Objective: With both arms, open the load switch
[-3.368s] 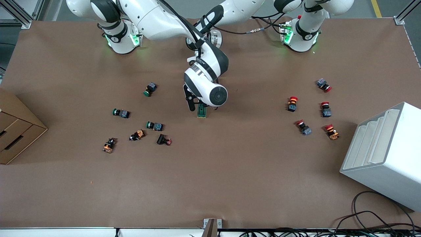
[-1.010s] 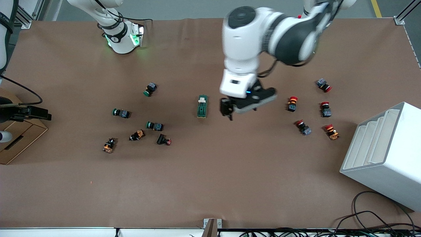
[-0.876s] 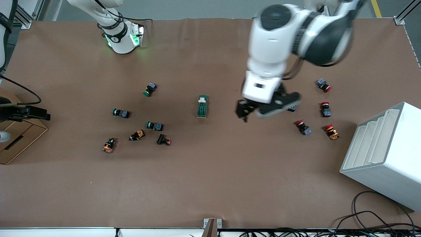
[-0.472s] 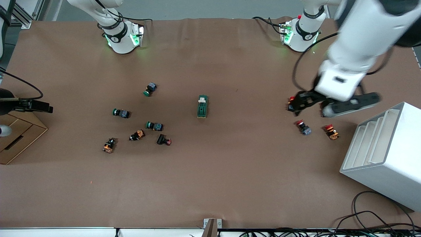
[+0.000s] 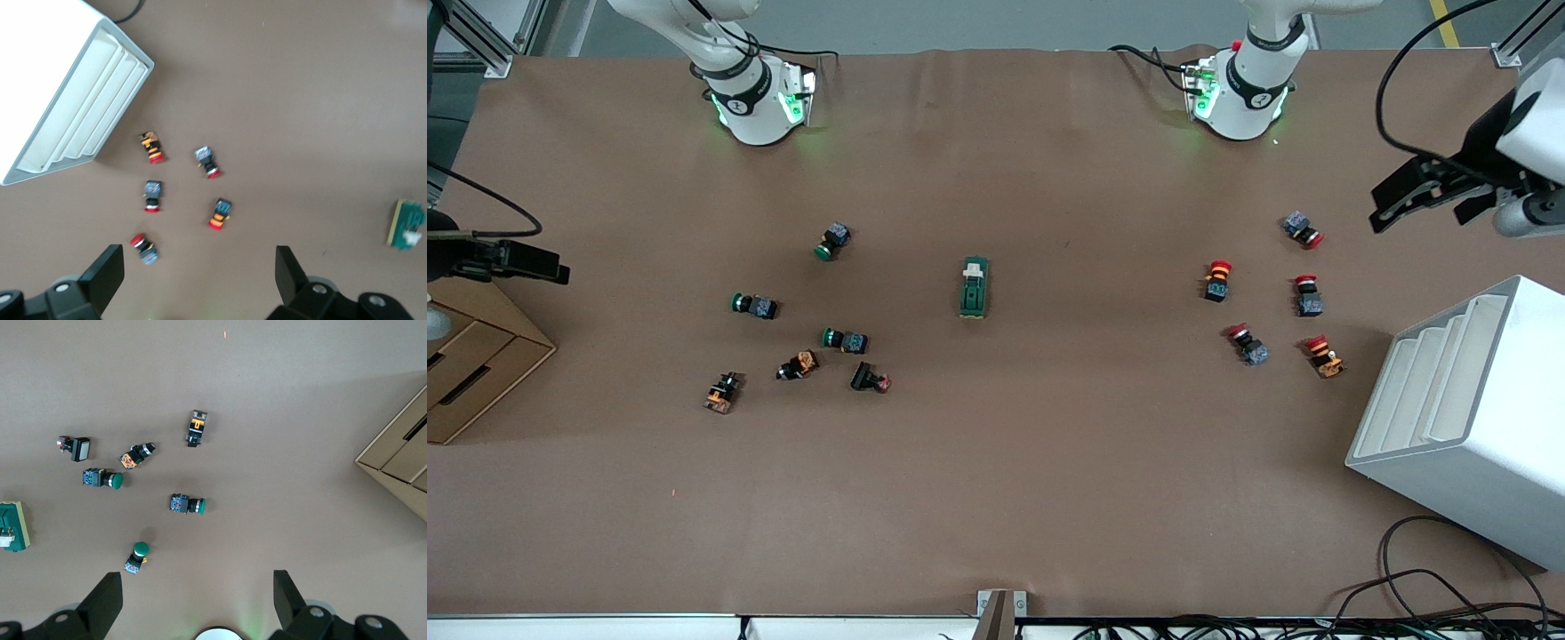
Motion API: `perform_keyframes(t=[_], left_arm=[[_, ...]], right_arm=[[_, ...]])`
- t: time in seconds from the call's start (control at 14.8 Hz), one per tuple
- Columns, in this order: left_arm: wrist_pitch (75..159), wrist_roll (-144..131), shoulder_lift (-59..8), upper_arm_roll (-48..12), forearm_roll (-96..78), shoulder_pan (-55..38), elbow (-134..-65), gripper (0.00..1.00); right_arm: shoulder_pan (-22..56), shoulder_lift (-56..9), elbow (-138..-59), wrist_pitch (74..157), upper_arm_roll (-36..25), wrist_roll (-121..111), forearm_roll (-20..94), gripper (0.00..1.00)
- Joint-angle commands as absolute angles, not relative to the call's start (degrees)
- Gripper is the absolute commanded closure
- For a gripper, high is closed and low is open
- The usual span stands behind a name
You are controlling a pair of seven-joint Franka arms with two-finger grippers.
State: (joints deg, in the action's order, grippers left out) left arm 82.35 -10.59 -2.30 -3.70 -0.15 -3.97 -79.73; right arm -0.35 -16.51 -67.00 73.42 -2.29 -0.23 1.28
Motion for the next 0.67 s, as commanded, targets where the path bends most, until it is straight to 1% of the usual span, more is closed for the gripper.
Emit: perform_keyframes(t=[0.0,0.07,0.2,0.34,0.61], left_arm=[[81.4,-6.0,0.4,-3.9,-0.8,-2.2,-83.0,0.0],[81.4,-5.9,1.3,-3.9,-0.8,-2.1,-84.3,0.0],[81.2,-5.8,2.1,-4.0,-0.9,-1.8,-84.6,0.0],[80.6,-5.0,2.2,-4.0,-0.9,-1.9,-84.4,0.0],[79.7,-0.4,2.1,-3.9,-0.9,-0.7,-84.6,0.0]], right_arm=[[0.4,-11.7,-72.4,74.1,-2.5,-1.2,0.9,0.0],[0.4,-9.8,-74.8,75.0,-2.5,-1.2,0.9,0.0],[0.4,-4.4,-81.6,78.2,-2.5,-0.2,0.9,0.0],[0.5,-0.7,-85.8,79.2,-2.5,1.1,0.9,0.0],[1.2,2.1,-86.7,77.9,-2.7,1.1,0.8,0.0]])
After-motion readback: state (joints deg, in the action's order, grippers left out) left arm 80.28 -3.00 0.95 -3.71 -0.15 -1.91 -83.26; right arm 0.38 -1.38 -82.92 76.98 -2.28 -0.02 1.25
